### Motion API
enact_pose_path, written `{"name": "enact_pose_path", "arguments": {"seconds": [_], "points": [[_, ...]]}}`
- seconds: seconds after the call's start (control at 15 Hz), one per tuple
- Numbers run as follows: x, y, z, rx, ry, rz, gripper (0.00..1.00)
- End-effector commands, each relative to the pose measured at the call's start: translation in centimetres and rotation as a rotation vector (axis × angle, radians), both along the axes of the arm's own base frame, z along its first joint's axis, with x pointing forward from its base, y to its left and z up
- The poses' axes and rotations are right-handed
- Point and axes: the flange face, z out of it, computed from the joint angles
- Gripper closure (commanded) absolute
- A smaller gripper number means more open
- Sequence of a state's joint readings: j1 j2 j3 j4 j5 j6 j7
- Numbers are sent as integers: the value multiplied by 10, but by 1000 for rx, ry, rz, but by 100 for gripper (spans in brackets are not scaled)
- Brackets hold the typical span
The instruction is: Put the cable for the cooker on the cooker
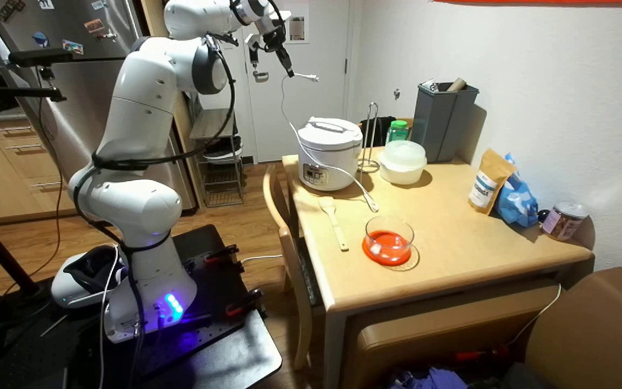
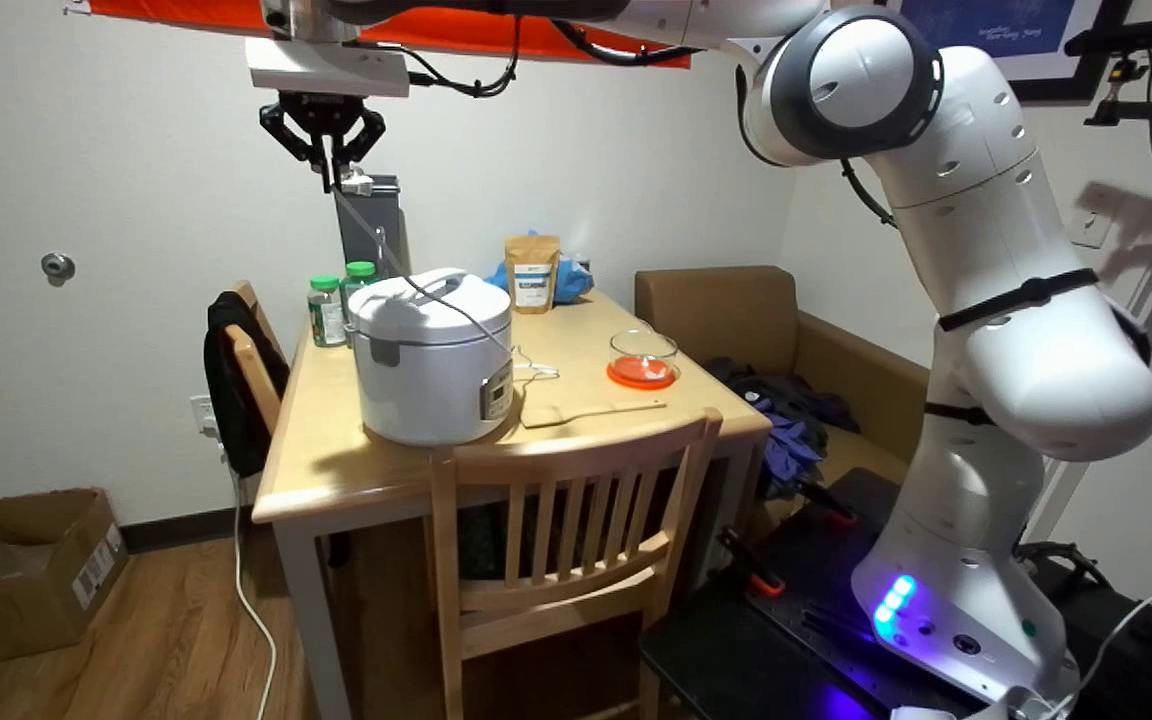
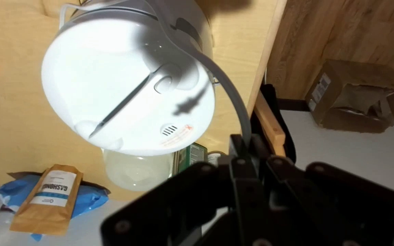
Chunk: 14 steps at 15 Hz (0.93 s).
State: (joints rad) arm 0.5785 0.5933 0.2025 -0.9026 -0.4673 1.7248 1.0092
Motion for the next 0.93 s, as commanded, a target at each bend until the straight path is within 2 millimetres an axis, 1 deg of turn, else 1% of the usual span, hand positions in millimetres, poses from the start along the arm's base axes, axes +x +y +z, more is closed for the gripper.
{"name": "enact_pose_path", "arguments": {"seconds": [0.0,0.2,0.6,0.87], "points": [[4,-9,-22,0,46,-106,98],[5,-10,-42,-11,77,-154,98],[1,-19,-71,-15,152,-240,98],[-4,-18,-89,-1,210,-252,98]]}}
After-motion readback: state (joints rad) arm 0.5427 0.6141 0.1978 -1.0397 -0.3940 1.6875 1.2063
